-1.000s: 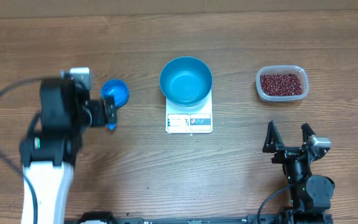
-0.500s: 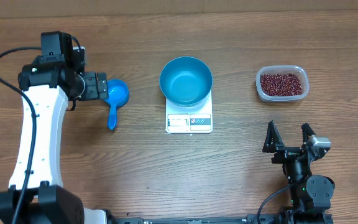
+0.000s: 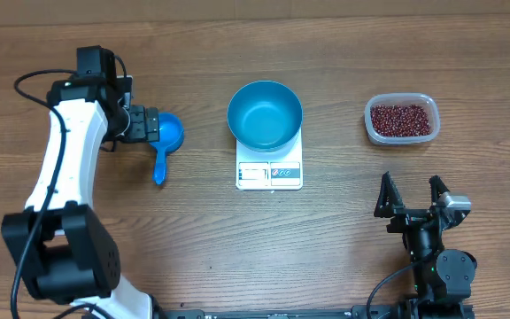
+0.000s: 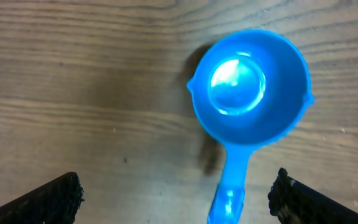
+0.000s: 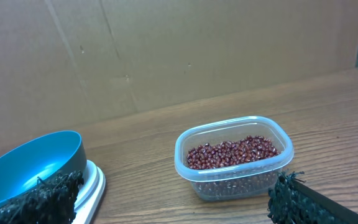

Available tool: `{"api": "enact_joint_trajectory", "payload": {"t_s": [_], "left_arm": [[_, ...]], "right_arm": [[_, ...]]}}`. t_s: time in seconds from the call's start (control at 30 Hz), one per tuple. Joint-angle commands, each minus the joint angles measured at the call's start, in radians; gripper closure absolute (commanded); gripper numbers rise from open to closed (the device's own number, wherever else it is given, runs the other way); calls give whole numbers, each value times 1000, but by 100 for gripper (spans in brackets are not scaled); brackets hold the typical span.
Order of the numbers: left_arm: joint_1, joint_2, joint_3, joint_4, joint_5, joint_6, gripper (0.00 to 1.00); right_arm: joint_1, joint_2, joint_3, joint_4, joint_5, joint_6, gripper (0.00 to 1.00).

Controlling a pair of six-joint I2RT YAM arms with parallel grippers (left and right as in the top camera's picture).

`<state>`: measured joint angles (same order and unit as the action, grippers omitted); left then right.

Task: Scoop item into bowl and weigh 150g on scale
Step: 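Reach the left gripper to the blue scoop and grasp its rim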

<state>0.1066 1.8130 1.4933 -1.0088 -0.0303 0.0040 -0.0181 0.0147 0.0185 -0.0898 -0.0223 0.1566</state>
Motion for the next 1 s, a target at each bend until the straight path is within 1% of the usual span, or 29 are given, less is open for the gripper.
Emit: {"api": "enact_joint_trajectory", "payload": {"t_s": [0.0, 0.33, 0.63, 0.97], "left_arm": [[5, 57, 26, 24, -2, 19, 1], [5, 159, 26, 98, -2, 18, 0], [5, 241, 26, 105, 2, 18, 0], [4, 262, 26, 118, 5, 18, 0]], "right_arm": [[6, -11, -10, 6, -2, -2, 0], [6, -12, -10, 6, -2, -2, 0], [6, -12, -10, 6, -2, -2, 0], [6, -11, -10, 6, -2, -2, 0]]}}
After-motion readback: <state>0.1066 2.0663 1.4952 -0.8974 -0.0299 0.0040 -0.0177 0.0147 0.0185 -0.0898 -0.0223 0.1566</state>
